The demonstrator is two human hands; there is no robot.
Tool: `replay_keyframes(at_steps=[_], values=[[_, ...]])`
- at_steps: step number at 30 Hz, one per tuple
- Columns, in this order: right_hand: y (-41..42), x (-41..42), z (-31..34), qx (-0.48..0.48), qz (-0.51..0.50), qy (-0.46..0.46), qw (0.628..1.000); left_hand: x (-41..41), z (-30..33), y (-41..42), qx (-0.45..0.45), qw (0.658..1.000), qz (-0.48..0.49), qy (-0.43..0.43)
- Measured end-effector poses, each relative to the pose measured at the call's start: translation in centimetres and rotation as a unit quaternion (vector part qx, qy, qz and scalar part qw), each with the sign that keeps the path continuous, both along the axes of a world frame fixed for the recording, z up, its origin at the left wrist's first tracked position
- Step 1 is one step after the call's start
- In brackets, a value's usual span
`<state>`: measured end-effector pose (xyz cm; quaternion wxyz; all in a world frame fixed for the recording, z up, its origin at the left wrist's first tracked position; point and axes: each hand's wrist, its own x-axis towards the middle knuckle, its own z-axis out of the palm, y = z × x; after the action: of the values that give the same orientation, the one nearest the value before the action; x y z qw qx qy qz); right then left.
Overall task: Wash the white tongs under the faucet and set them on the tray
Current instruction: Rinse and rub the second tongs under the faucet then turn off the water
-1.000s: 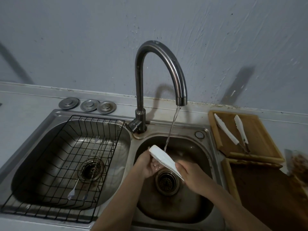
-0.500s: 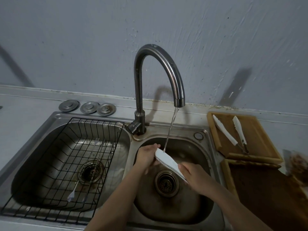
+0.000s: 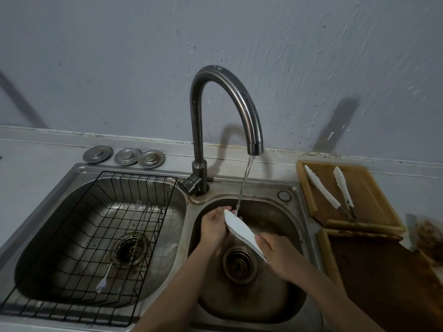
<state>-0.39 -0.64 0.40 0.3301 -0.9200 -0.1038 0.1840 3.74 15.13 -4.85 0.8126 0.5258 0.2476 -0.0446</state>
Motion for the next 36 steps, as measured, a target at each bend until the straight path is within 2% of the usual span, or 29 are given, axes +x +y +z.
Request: replay_keyframes(at_steps=[5,8,10,12,15,19,21,22,25,27,29,32,36], values=[[-0.7,0.4,0.2,0.002,-0.004,-0.006,1.000,-0.1,-0.2,1.3,-0.050,0.986,-0.133,-0.088],[-0.9,0.3,0.4,0.057,-0.038,0.055,0.996,-0.3,-0.4,2.0,-0.015,0.975,-0.168,-0.145],[-0.9,0.2,0.6,0.121,-0.051,0.114,0.985,-0.2,-0.2,2.1,-0.021,0.977,-0.153,-0.149],[-0.9,0.2,1.0,0.160,-0.053,0.141,0.976,-0.2,0.2,1.9,-0.089,0.976,-0.135,-0.148],[-0.6,0.1,1.2,0.178,-0.049,0.150,0.971,-0.3,1.1,1.2,-0.217,0.965,-0.076,-0.126],[0.8,0.1,0.9,0.181,-0.056,0.161,0.969,0.3,1.7,-0.3,-0.311,0.948,0.045,-0.042],[1.6,0.2,0.8,0.124,-0.045,0.101,0.986,0.8,2.0,-0.7,-0.320,0.943,0.090,0.008],[1.8,0.3,0.8,0.085,-0.025,0.053,0.995,1.0,1.7,-0.6,-0.287,0.953,0.092,0.028],[1.4,0.5,0.6,-0.004,0.014,-0.049,0.999,0.6,0.9,0.2,-0.169,0.983,0.012,0.071],[0.7,0.5,0.4,-0.049,0.005,-0.082,0.995,-0.2,0.7,0.9,-0.137,0.987,-0.053,0.064],[0.1,0.4,0.3,-0.088,-0.011,-0.114,0.990,-0.9,1.0,1.3,-0.149,0.985,-0.082,0.030],[-0.1,0.3,0.1,-0.142,-0.028,-0.154,0.978,-1.1,1.4,1.4,-0.216,0.974,-0.064,-0.017],[-0.2,0.1,0.2,-0.187,-0.034,-0.175,0.966,-0.9,2.2,0.6,-0.199,0.979,-0.045,-0.029]])
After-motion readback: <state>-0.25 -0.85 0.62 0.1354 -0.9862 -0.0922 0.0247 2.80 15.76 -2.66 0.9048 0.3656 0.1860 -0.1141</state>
